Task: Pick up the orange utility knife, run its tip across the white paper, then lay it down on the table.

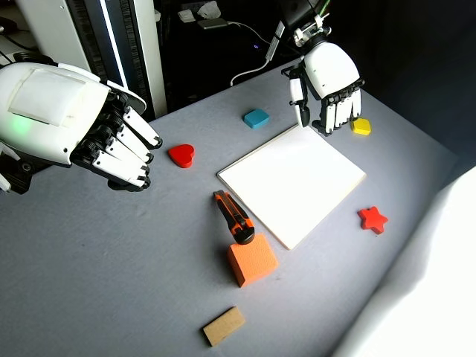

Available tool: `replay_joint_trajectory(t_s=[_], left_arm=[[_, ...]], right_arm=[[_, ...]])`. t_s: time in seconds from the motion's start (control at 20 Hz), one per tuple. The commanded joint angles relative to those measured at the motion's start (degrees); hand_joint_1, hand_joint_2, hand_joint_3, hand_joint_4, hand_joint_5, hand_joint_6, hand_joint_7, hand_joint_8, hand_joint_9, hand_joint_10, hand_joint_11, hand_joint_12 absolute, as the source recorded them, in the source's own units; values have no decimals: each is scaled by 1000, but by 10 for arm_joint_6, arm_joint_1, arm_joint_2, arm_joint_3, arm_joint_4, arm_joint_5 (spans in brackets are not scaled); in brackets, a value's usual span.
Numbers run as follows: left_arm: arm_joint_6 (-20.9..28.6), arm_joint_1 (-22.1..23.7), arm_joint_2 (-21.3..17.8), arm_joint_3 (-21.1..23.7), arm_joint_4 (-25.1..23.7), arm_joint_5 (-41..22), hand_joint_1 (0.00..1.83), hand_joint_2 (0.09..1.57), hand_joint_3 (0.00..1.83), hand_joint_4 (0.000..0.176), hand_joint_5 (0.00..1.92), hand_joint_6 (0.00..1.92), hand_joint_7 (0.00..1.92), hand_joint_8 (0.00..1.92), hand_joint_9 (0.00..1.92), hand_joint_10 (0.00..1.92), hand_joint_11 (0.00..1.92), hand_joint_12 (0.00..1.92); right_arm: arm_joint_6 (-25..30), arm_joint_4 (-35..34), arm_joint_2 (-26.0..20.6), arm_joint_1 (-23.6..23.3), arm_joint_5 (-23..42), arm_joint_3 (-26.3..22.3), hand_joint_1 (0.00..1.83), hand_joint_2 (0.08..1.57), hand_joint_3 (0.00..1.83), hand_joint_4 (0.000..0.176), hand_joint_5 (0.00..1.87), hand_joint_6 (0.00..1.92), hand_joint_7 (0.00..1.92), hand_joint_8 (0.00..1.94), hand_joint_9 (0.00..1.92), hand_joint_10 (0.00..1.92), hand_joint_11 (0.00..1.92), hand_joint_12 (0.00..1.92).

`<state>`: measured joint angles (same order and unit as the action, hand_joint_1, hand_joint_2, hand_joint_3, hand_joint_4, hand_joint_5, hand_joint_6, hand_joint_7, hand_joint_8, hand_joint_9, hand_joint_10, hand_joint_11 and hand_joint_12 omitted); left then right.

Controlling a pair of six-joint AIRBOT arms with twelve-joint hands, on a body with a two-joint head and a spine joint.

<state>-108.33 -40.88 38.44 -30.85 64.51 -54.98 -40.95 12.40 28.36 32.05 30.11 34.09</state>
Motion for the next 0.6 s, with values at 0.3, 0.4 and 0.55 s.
replay_joint_trajectory(t_s=[0.3, 0.4, 0.55], left_arm=[[-1, 4, -3, 2, -16, -66, 224, 1286, 6, 19, 61, 3, 143, 6, 177, 12, 0, 704], [-2, 4, -2, 4, -7, -76, 260, 1278, 1, 22, 65, 4, 135, 2, 170, 7, 0, 711], [-8, 1, -2, 9, 8, -92, 243, 1285, 3, 21, 70, 2, 143, 1, 176, 6, 0, 737]], right_arm=[[-33, -18, -6, -25, 59, -1, 75, 1167, 27, 0, 0, 0, 6, 2, 13, 60, 8, 4], [-63, -18, -6, -29, 59, -1, 202, 1143, 13, 0, 0, 0, 13, 5, 17, 65, 25, 17], [-111, 3, 11, -41, 27, 6, 539, 1095, 0, 0, 0, 0, 0, 0, 0, 26, 0, 1]])
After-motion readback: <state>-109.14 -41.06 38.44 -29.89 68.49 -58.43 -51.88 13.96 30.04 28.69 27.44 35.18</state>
